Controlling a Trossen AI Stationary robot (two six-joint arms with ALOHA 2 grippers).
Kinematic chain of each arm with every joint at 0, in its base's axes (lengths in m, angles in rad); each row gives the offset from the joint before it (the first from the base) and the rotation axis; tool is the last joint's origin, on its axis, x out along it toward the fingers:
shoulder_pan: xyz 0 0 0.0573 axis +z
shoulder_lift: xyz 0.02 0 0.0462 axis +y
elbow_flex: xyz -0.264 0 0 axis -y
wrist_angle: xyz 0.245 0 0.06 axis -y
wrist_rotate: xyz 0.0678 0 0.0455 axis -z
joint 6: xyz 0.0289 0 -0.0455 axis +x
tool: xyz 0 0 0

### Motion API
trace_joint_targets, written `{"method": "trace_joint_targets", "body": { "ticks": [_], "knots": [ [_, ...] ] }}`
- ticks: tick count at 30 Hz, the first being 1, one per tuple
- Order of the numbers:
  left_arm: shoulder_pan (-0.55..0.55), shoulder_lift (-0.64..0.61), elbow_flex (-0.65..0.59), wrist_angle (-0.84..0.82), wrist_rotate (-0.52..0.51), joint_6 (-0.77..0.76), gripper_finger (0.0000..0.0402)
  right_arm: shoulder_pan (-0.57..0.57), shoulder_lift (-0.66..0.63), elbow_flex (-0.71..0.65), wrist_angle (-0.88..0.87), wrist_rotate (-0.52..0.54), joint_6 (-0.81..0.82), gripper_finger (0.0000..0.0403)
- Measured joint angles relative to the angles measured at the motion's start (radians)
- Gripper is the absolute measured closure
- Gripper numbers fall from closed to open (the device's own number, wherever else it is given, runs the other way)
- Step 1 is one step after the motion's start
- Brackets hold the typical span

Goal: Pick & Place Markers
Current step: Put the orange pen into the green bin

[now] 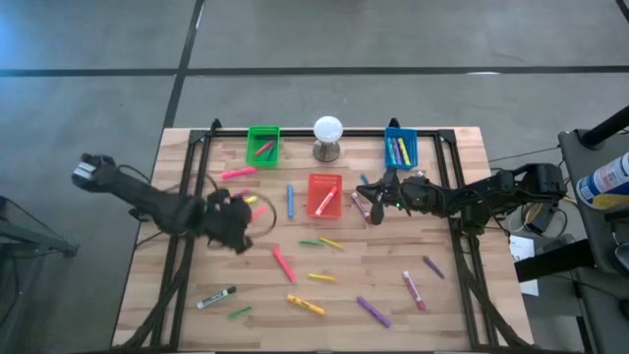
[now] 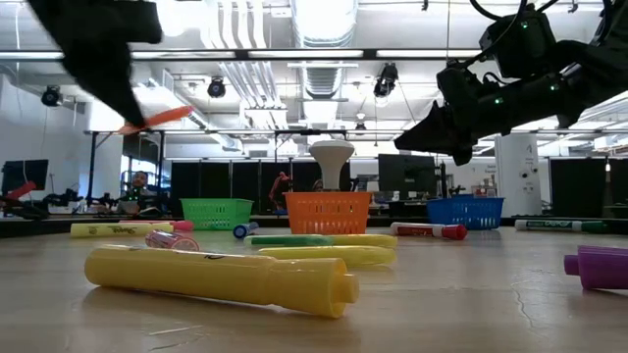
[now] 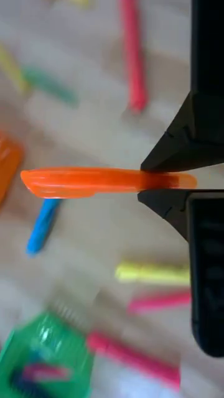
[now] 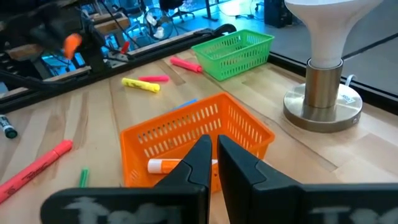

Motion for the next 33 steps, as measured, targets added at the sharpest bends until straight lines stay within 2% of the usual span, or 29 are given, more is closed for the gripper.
{"method": "trace_joint_targets", "body": {
  "ticks": [4, 9, 14, 18, 24, 33],
  "knots": [
    [0.236, -0.041, 0.017, 0.028, 0.038, 0.165, 0.0375, 0.000, 0.000, 0.000, -0.001, 0.001, -0.002, 0.0380],
    [0.527, -0.035, 0.019, 0.111, 0.163, 0.356, 0.0375, 0.000, 0.000, 0.000, -0.001, 0.001, -0.006, 0.0381],
    [0.718, 0.000, 0.016, 0.173, 0.232, 0.467, 0.0376, 0.000, 0.000, 0.000, -0.004, 0.001, -0.008, 0.0380],
    [0.783, 0.019, 0.016, 0.219, 0.243, 0.525, 0.0376, 0.000, 0.000, 0.000, -0.004, 0.001, -0.008, 0.0380],
    [0.801, 0.003, 0.002, 0.220, 0.228, 0.551, 0.0376, 0.000, 0.000, 0.000, -0.007, 0.000, -0.008, 0.0380],
    [0.831, -0.047, -0.101, 0.251, 0.219, 0.564, 0.0376, 0.000, 0.000, -0.001, -0.011, -0.001, -0.008, 0.0380]
  ]
}}
